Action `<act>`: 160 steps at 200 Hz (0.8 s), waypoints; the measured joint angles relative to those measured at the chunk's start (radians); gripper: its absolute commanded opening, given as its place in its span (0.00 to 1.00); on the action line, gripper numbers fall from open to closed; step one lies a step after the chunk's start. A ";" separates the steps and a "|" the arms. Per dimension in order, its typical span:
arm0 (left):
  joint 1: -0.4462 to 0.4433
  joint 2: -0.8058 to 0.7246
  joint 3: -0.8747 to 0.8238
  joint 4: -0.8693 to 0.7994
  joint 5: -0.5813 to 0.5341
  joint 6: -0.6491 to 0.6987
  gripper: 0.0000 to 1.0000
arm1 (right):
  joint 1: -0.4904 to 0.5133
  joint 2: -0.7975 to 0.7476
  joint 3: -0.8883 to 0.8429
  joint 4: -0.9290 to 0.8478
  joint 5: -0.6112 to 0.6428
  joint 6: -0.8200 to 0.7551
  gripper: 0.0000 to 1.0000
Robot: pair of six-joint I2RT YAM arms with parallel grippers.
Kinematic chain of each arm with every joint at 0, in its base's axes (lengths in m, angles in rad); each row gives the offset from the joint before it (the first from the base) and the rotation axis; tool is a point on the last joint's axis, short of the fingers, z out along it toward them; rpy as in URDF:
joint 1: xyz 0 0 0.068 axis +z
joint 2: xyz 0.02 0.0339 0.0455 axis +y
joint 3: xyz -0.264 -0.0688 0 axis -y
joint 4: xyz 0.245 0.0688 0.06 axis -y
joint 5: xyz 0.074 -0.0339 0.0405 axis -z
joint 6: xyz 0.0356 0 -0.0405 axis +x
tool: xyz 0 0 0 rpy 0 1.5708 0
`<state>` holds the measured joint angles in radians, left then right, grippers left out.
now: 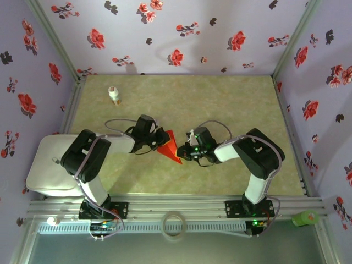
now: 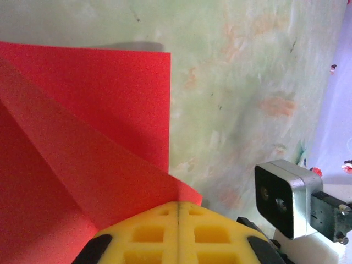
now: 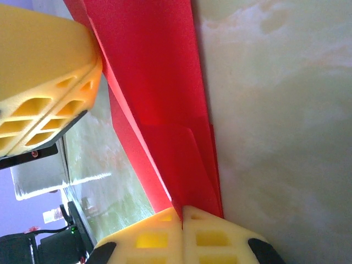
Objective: Fold a paper plane with a square sheet of paper (pick it up from the middle)
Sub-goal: Fourth fold the wing at the center of the table.
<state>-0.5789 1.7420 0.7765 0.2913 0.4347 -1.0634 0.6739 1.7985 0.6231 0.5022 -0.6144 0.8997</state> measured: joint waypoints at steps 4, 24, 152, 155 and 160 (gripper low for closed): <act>0.000 0.001 0.002 0.000 -0.002 0.000 0.00 | 0.000 0.000 0.000 0.000 0.000 0.000 0.00; 0.000 0.013 0.010 0.000 -0.003 0.000 0.01 | 0.000 0.001 0.001 0.000 -0.001 0.002 0.00; 0.000 0.064 0.037 -0.015 -0.004 0.002 0.03 | -0.010 0.014 0.002 0.014 -0.022 0.029 0.00; 0.000 0.064 0.037 -0.015 -0.004 0.002 0.02 | -0.010 0.014 0.002 0.014 -0.023 0.029 0.00; 0.000 0.065 0.038 -0.015 -0.004 0.002 0.03 | -0.010 0.014 0.002 0.015 -0.023 0.029 0.00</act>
<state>-0.5789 1.8072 0.8146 0.2760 0.4305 -1.0615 0.6643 1.8126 0.6254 0.5171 -0.6369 0.9283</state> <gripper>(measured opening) 0.055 0.047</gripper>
